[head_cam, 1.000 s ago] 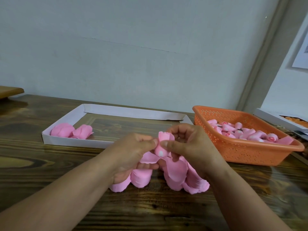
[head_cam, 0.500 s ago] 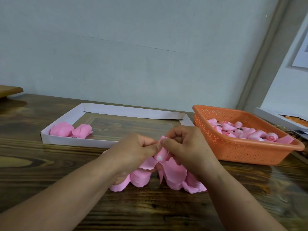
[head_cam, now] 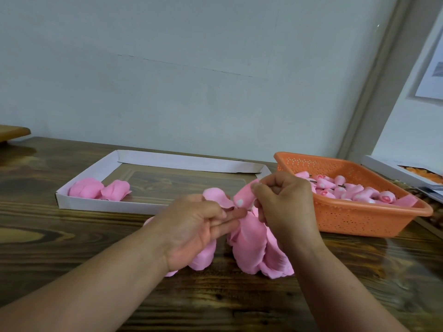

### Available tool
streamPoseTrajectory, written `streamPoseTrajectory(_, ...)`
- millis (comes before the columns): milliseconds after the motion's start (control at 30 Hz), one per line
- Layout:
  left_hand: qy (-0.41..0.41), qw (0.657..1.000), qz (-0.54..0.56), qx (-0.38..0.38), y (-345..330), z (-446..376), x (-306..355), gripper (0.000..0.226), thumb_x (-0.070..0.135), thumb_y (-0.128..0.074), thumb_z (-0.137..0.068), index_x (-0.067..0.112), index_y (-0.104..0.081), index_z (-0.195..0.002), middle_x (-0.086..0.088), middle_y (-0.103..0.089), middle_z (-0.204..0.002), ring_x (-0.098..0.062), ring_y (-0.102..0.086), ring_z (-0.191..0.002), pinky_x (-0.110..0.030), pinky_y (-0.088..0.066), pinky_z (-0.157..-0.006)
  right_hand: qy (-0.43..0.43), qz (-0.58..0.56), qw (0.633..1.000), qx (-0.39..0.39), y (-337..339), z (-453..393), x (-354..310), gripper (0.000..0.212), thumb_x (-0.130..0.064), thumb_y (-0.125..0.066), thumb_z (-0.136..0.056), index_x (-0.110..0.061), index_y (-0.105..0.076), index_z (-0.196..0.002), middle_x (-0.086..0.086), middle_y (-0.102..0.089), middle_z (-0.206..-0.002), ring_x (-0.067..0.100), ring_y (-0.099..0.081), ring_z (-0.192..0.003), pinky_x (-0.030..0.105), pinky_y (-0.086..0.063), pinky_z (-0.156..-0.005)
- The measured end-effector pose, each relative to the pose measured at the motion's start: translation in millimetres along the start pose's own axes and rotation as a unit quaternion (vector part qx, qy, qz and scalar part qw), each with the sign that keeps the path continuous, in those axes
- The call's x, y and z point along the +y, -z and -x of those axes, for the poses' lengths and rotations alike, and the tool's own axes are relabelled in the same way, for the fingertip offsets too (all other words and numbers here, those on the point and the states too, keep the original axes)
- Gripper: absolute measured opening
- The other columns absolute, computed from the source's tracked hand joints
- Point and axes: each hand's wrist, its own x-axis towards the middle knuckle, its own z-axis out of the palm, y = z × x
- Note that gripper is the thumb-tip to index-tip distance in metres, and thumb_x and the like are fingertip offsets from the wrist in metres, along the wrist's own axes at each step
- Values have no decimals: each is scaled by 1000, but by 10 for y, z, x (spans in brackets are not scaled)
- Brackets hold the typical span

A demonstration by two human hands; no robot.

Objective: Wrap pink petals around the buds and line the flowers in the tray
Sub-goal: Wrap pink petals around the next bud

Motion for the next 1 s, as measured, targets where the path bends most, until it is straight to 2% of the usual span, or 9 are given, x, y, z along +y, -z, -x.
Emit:
streamPoseTrajectory(200,-59,983,-165,62,-39,29,-49,24,10,-47,-98,6,-67,-111,-10,-75,-93,-19,-73,-88,-26,-59,-75,34,26,998,-39,-38,62,-65,19,-9,-62,-86,-9,-62,-67,17,-60,-56,22,-48,-46,38,-47,-47)
streamPoseTrajectory(367,-80,978,-176,74,-54,41,-41,24,11,-50,-98,10,-62,-118,-9,-76,-89,-20,-74,-83,-24,-59,-67,32,12,998,-50,-50,77,-83,19,-10,-63,-86,-10,-62,-67,17,-60,-54,22,-47,-43,34,-43,-44)
streamPoseTrajectory(500,-84,979,-182,43,-18,29,-31,37,1,-63,-87,16,-52,-119,-8,-75,-94,-23,-73,-89,-33,-59,-80,1,-30,999,-36,-19,59,-70,22,-6,-61,-86,-12,-60,-65,14,-54,-50,19,-43,-41,29,-37,-42)
streamPoseTrajectory(567,-107,961,-253,24,-21,35,-68,45,-8,-63,-84,18,-54,-120,-2,-74,-102,-18,-71,-94,-33,-58,-83,-13,-48,998,-26,-9,52,-62,22,-6,-61,-86,-12,-60,-64,8,-54,-46,18,-43,-40,26,-37,-40)
streamPoseTrajectory(633,-150,930,-332,46,-46,38,-118,50,-8,-62,-83,26,-58,-118,6,-73,-105,-6,-70,-93,-23,-57,-77,-19,-56,998,-25,-22,55,-58,22,-7,-62,-86,-12,-60,-65,3,-54,-44,16,-44,-37,24,-37,-39)
streamPoseTrajectory(733,-219,883,-404,90,-70,40,-163,37,7,-63,-88,42,-60,-98,16,-73,-93,3,-69,-84,-16,-55,-70,-11,-55,998,-30,-47,72,-60,20,-8,-62,-86,-11,-61,-67,1,-56,-43,11,-45,-34,22,-38,-38)
streamPoseTrajectory(867,-245,854,-436,145,-77,39,-169,20,24,-48,-97,35,-61,-86,17,-69,-67,5,-66,-68,-10,-51,-61,-3,-53,998,-36,-48,78,-66,19,-6,-61,-86,-9,-60,-67,-1,-55,-41,9,-44,-34,20,-36,-37)
streamPoseTrajectory(933,-232,861,-430,141,-94,43,-173,18,33,-46,-95,28,-63,-92,14,-71,-71,1,-68,-71,-22,-57,-69,2,-40,998,-38,-60,78,-64,20,-6,-61,-86,-9,-61,-67,5,-56,-44,13,-44,-36,23,-37,-38)
streamPoseTrajectory(1000,-222,874,-413,130,-121,59,-166,32,45,-50,-88,21,-64,-104,9,-73,-81,-4,-69,-79,-32,-59,-75,18,-21,999,-36,-82,82,-60,20,-6,-62,-86,-8,-61,-65,10,-59,-48,17,-47,-39,27,-40,-42)
